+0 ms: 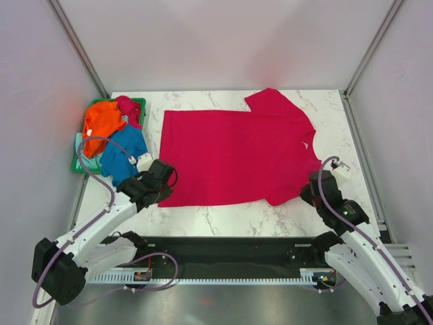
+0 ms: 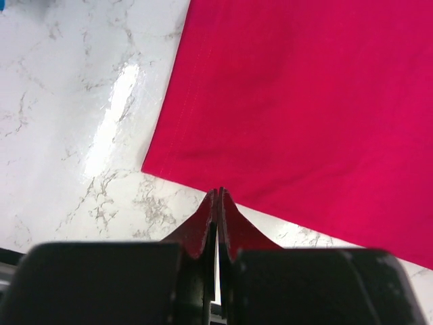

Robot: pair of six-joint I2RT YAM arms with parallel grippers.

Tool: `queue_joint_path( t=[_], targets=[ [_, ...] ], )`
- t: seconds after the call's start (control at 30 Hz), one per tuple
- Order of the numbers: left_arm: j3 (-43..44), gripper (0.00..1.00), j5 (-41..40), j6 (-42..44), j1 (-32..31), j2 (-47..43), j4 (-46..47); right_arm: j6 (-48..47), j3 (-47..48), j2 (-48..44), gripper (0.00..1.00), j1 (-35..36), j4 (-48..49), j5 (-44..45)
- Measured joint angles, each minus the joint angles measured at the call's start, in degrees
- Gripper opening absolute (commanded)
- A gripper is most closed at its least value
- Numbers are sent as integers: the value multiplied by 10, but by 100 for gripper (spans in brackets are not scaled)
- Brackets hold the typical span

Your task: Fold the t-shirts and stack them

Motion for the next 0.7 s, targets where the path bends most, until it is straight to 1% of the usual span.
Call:
queue_joint_path(
  t=[0.03, 0.13, 0.2, 0.27, 0.3, 0.33, 0.37, 0.4, 0.5, 0.57, 0.7],
  targets=[
    [0, 11, 2, 0, 0, -6, -7, 2, 1, -4, 0, 0, -3, 0],
    [-7, 28, 14, 0, 0, -11, -15, 8, 2, -5, 0, 0, -8, -1],
    [-20, 32, 21, 0, 0, -9, -17, 9, 2, -2, 4, 0, -11, -1],
    [-29, 33, 28, 0, 0, -5, -20, 8, 8, 7, 4, 0, -15, -1],
    [-33, 34, 30, 0, 0, -3, -22, 8, 16, 15, 16, 0, -16, -1],
    [-35, 36, 32, 0, 0, -1, -22, 8, 25, 23, 41, 0, -16, -1],
    [-36, 36, 34, 0, 0, 1, -22, 9, 33, 31, 72, 0, -15, 0],
    [-36, 37, 37, 0, 0, 3, -22, 3, 43, 41, 98, 0, -13, 2],
    [-36, 37, 39, 0, 0, 10, -21, -9, 72, 83, 98, -3, -3, 12],
    [-36, 37, 41, 0, 0, 15, -20, -21, 92, 132, 98, -16, 15, 10],
    [-36, 36, 46, 0, 0, 21, -15, -49, 114, 241, 98, -79, 68, -42]
  ],
)
